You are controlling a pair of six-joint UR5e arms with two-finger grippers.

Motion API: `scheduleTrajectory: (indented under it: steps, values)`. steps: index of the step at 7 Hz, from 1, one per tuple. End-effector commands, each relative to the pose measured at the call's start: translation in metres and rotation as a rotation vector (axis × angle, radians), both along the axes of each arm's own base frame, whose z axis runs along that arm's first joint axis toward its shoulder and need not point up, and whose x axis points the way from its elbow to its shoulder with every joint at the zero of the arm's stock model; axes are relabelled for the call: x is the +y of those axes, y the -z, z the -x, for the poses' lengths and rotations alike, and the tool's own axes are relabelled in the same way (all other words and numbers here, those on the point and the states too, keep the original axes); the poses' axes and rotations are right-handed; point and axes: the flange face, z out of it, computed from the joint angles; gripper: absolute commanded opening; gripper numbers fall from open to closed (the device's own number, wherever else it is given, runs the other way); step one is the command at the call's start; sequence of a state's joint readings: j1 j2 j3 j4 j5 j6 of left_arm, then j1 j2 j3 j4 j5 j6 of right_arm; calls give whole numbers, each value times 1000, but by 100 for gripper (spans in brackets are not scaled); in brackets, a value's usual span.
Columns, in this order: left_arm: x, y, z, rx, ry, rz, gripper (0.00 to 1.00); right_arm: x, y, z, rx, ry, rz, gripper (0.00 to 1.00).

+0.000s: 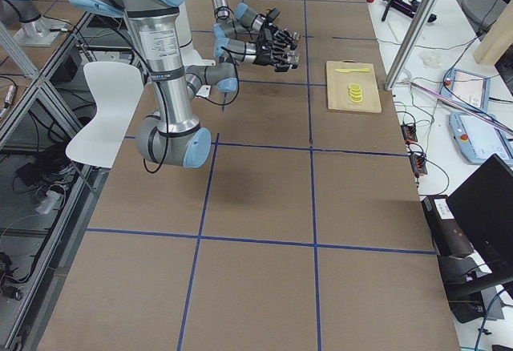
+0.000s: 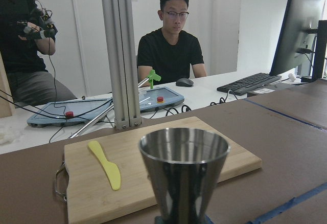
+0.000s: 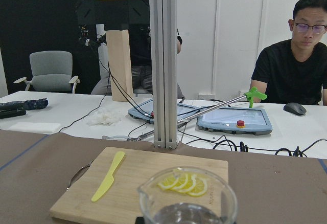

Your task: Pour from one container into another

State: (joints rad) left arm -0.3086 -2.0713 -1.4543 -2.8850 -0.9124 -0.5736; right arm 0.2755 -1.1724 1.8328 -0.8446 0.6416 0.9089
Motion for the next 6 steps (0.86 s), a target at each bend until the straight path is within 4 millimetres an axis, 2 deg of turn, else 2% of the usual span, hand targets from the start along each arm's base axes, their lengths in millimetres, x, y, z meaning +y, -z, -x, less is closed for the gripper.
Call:
scheduleTrajectory:
  steps: [1,2,3,4,6]
  values:
    - [3,15,-6,-1,-34,-28,0,4,29,-8,59,10,14,0]
    - [2,26,-9,-26,-29,-63,0,4,44,-4,109,17,5,0]
    - [2,34,-12,-23,-31,-72,0,4,49,-4,126,19,-2,0]
    - [0,37,-21,-27,-31,-70,0,5,49,-1,146,28,-1,0]
    - [2,36,-25,-24,-28,-71,0,5,49,2,182,64,-6,0]
